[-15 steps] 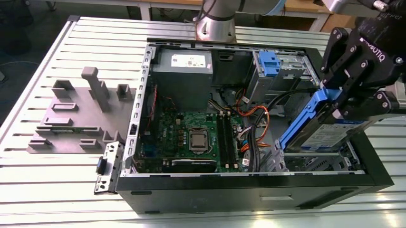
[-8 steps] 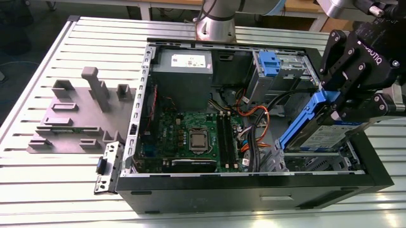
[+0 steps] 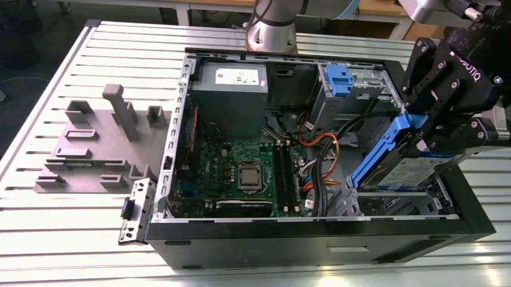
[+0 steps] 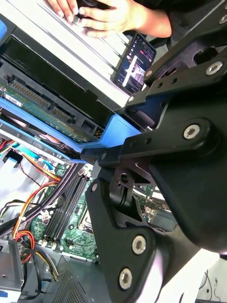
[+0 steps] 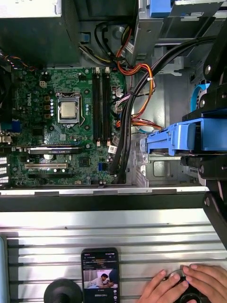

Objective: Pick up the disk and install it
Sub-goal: 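Insert the disk into the insertion slot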

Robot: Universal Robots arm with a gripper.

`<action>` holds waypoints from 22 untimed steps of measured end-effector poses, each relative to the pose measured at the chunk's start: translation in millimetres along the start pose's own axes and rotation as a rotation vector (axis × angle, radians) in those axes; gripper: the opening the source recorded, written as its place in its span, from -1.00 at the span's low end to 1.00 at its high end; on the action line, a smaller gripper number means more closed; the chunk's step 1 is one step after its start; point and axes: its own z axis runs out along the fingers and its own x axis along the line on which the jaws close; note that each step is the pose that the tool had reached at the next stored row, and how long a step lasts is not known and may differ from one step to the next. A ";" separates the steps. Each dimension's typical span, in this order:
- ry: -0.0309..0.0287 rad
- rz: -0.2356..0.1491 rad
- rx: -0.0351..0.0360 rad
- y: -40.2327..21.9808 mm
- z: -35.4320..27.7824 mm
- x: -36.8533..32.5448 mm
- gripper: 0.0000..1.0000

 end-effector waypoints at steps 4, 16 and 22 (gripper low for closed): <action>-0.0001 0.000 0.0011 0.0 3.1 0.0 -0.27; 0.0000 0.000 0.0034 -0.1 20.8 0.0 -0.27; 0.0000 0.000 0.0036 -0.1 21.1 0.0 -0.25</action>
